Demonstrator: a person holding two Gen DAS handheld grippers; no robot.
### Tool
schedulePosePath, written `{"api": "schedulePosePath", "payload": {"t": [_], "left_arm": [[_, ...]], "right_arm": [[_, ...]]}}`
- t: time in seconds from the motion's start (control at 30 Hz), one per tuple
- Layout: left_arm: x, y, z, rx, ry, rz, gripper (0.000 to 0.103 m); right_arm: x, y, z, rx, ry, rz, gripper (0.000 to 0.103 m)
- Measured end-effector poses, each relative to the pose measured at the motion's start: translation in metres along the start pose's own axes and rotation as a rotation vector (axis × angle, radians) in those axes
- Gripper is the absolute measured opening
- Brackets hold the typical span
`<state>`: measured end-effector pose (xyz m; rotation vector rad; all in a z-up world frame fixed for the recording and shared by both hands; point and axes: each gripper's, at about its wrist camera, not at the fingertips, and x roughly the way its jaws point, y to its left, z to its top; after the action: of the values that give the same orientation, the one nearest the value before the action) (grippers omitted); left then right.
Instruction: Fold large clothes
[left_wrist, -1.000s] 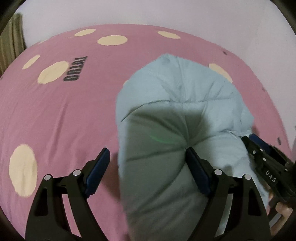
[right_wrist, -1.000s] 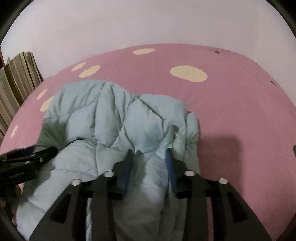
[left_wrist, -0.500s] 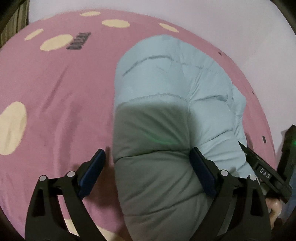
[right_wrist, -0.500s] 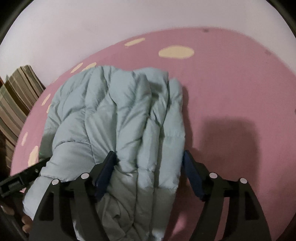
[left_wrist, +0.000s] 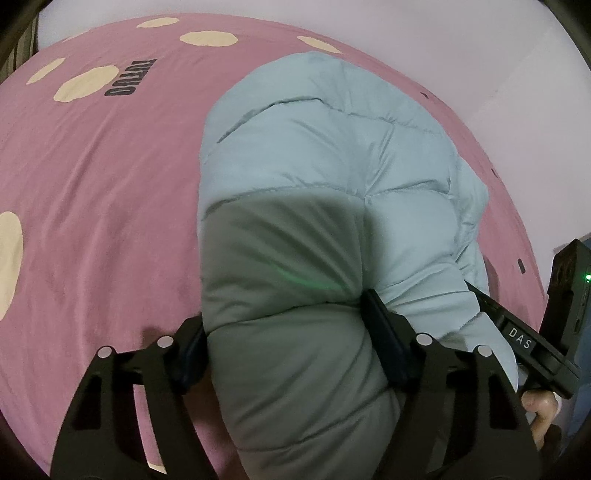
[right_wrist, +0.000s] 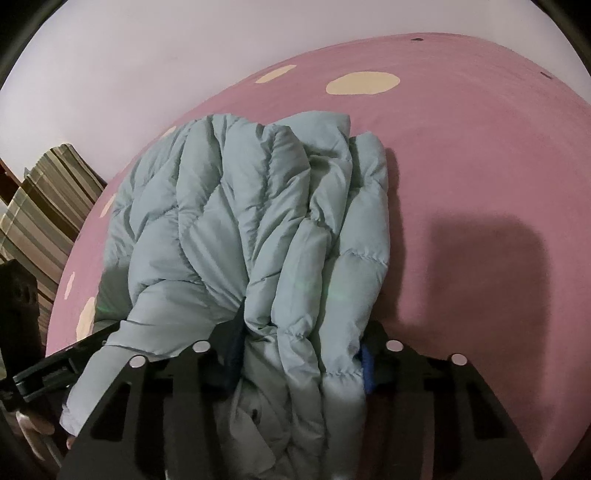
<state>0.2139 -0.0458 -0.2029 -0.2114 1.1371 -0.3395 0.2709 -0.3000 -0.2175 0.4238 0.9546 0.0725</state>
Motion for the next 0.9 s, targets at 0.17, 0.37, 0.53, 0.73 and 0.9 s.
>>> {"api": "schedulePosePath", "payload": {"t": [0.17,0.37,0.53,0.73,0.9], "left_arm": [[-0.008,-0.001,-0.004,0.017,-0.012,-0.005,0.065],[-0.018,0.000,-0.011,0.013,-0.025,-0.014,0.060],[-0.024,0.008,-0.006,0.001,-0.038,0.004,0.059],[-0.031,0.036,0.010,-0.041,-0.059,0.037,0.058],[-0.037,0.062,0.023,-0.065,-0.076,0.070,0.057]], "right_arm": [[-0.003,0.001,-0.003,0.013,-0.007,0.035,0.035],[-0.006,0.008,-0.006,0.002,-0.019,0.058,0.030],[0.000,0.024,0.000,-0.022,-0.017,0.067,0.028],[0.021,0.056,0.018,-0.068,-0.002,0.104,0.027],[0.043,0.084,0.030,-0.094,0.014,0.139,0.027]]}}
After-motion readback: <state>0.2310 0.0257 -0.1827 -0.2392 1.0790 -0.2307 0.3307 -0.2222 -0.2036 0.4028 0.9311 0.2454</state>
